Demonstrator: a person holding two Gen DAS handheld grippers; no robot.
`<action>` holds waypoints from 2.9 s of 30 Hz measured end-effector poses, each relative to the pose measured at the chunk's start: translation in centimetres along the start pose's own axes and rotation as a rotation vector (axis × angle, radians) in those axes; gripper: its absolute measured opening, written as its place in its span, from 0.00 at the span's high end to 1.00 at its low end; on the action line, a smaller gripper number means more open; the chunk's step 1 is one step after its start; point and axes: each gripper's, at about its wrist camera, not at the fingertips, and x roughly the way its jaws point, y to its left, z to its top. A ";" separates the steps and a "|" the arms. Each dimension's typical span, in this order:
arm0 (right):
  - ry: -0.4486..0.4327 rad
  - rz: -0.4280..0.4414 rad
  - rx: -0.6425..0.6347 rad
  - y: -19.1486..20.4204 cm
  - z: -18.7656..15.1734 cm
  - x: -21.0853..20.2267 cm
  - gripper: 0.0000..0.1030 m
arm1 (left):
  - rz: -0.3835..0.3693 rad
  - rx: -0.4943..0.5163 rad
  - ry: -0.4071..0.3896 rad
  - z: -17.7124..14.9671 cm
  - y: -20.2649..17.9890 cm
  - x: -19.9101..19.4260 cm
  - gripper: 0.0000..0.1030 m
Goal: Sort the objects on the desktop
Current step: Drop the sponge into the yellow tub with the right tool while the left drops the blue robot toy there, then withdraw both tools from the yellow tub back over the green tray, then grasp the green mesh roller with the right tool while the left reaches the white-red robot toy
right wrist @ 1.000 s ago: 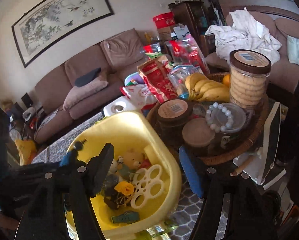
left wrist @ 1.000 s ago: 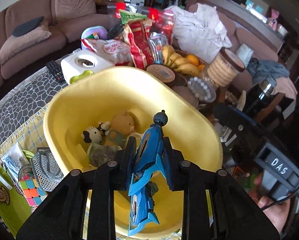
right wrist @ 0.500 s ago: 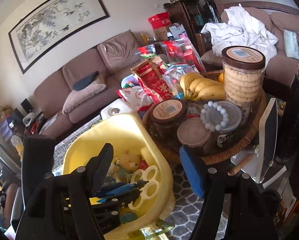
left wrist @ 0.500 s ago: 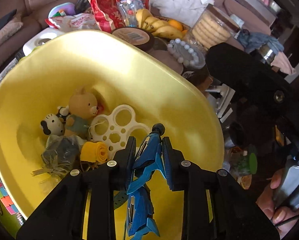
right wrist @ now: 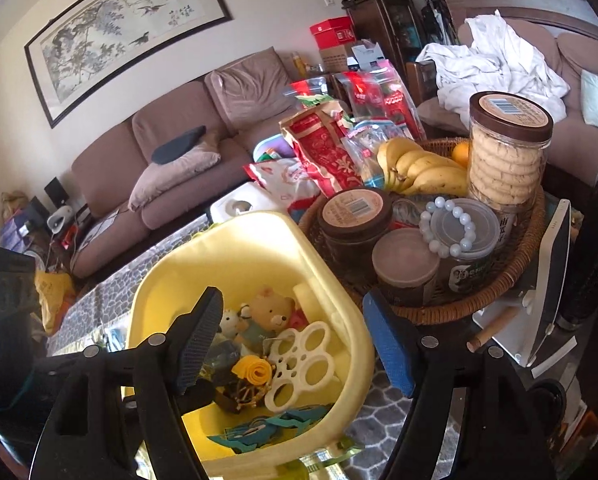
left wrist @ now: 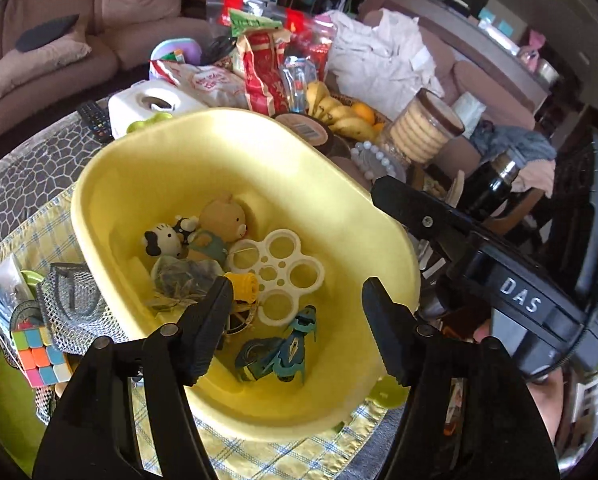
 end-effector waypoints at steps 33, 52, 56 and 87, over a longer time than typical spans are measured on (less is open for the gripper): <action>0.084 0.072 -0.275 13.3 -3.3 2.7 0.00 | 0.253 -0.203 -0.203 -8.6 11.3 -13.4 0.00; 0.216 0.269 -0.424 24.3 -8.5 6.1 0.01 | 0.415 -0.471 -0.249 -19.5 24.2 -18.4 0.00; 0.319 0.333 -0.424 25.6 -10.2 8.2 0.01 | 0.446 -0.539 -0.281 -21.7 26.5 -20.3 0.00; 0.652 0.146 -0.682 28.9 -21.1 17.1 0.23 | 0.619 -0.766 -0.291 -29.3 40.0 -27.6 0.00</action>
